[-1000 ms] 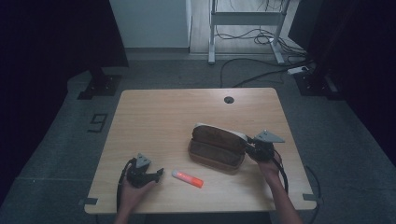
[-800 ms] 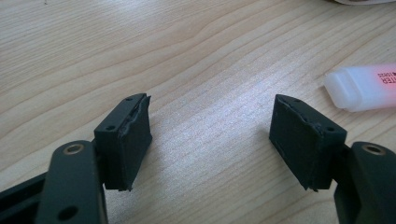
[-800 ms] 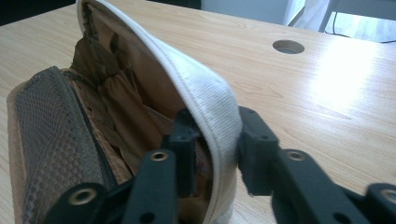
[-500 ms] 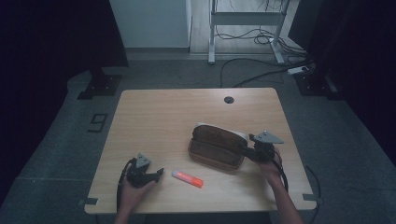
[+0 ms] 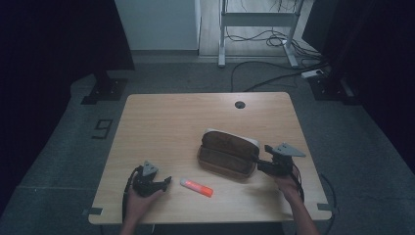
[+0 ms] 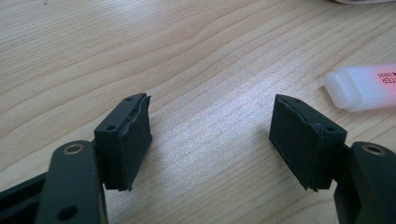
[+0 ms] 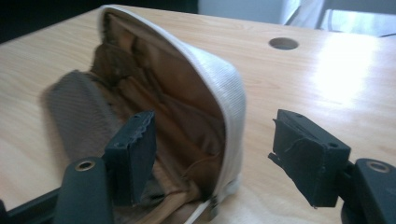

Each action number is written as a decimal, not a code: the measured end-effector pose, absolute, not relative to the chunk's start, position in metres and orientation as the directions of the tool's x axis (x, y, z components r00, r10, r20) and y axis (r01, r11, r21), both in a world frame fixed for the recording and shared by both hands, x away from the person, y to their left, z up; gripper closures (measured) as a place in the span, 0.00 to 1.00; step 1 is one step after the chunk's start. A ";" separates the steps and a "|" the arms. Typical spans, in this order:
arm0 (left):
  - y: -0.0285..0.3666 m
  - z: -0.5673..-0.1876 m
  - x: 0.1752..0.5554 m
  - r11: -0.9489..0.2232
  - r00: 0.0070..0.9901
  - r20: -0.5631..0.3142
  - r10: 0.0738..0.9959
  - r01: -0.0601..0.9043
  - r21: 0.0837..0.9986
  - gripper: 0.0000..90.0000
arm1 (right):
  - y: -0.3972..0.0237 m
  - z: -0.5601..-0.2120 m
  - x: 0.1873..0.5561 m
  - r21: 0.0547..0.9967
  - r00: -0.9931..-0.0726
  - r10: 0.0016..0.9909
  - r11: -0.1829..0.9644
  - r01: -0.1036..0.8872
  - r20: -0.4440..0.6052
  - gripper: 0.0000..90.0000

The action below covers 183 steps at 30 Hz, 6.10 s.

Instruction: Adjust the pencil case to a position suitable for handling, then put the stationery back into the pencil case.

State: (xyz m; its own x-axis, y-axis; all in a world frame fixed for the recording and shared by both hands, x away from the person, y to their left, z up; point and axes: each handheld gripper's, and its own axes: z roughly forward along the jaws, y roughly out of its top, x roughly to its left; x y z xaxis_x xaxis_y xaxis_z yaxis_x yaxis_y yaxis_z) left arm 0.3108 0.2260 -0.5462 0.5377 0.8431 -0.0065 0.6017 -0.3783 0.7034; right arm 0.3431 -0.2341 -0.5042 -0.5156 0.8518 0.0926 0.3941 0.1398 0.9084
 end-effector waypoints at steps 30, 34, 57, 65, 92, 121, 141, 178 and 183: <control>0.226 -0.546 0.311 -0.380 0.540 -0.007 0.841 0.601 0.703 0.32 | -0.194 -0.511 0.308 0.903 -0.655 0.748 0.201 0.381 0.109 0.38; 0.225 -0.546 0.312 -0.380 0.541 -0.008 0.841 0.601 0.703 0.32 | -0.184 -0.508 0.305 0.907 -0.668 0.738 0.215 0.361 0.091 0.39; 0.224 -0.546 0.313 -0.382 0.544 -0.007 0.839 0.600 0.703 0.32 | -0.113 -0.510 0.300 0.892 -0.788 0.605 0.289 0.347 0.111 0.46; 0.224 -0.546 0.313 -0.382 0.543 -0.007 0.839 0.599 0.704 0.32 | -0.097 -0.517 0.301 0.880 -0.802 0.586 0.314 0.356 0.115 0.46; 0.224 -0.546 0.313 -0.382 0.544 -0.007 0.839 0.599 0.703 0.32 | -0.052 -0.541 0.301 0.834 -0.838 0.533 0.405 0.375 0.118 0.49; 0.224 -0.546 0.313 -0.380 0.544 -0.011 0.839 0.600 0.704 0.32 | -0.045 -0.552 0.297 0.777 -0.838 0.542 0.502 0.379 0.059 0.59; 0.224 -0.546 0.313 -0.380 0.544 -0.010 0.839 0.600 0.704 0.32 | -0.051 -0.548 0.296 0.775 -0.847 0.531 0.523 0.354 0.028 0.72; 0.223 -0.546 0.314 -0.386 0.547 -0.006 0.837 0.598 0.703 0.31 | -0.104 -0.504 0.305 0.877 -0.791 0.608 0.338 0.343 0.075 0.72; 0.223 -0.546 0.314 -0.386 0.547 -0.006 0.837 0.598 0.703 0.31 | -0.110 -0.499 0.306 0.883 -0.783 0.617 0.322 0.342 0.078 0.72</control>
